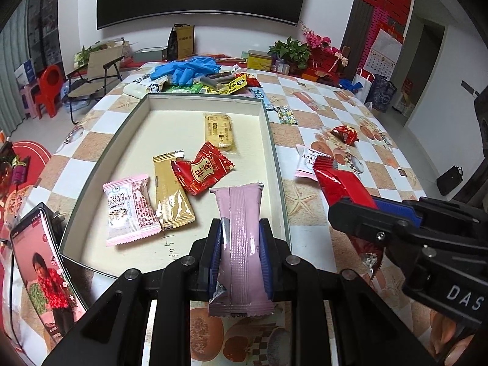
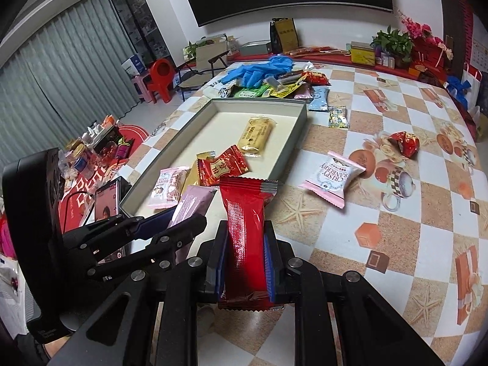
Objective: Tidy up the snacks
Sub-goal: 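Carry the pink bar in the left tool while the right tool carries the red bar over the tray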
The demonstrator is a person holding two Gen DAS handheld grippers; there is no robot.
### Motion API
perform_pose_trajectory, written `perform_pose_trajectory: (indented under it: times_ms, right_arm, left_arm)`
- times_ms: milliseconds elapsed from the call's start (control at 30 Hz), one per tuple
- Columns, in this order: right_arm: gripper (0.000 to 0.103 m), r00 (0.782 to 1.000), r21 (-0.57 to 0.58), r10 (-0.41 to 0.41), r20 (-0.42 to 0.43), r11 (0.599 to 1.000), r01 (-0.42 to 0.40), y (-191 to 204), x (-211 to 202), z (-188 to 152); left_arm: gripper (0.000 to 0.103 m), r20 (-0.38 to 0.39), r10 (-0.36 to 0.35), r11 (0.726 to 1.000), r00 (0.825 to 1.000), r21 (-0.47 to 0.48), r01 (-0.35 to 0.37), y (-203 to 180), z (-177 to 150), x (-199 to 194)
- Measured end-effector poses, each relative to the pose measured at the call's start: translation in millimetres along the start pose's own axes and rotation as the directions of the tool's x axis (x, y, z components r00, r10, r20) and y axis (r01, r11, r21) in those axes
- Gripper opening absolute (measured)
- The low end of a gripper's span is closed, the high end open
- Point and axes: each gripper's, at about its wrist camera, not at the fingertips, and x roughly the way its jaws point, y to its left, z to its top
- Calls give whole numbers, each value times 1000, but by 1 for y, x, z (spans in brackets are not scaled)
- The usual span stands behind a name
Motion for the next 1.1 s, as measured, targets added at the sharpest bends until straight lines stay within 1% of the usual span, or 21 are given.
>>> perform_pose_trajectory:
  times_ms: [467,900,1100]
  right_arm:
    - [22,1000,-12,14,-7,1000,-14,8,8,6]
    - [22,1000,-24,22,2,999,-22,11,15,24]
    - [22,1000,-38,22,4,999,-21,13,18,31]
  left_arm:
    - [25,-8,13,1000,1000,-20,-13,12,0,4]
    - [25,-10,13,999,1000,-31,-13,17,3,5]
    - [25,-8,19,999,1000,-45,-20,26,8,4]
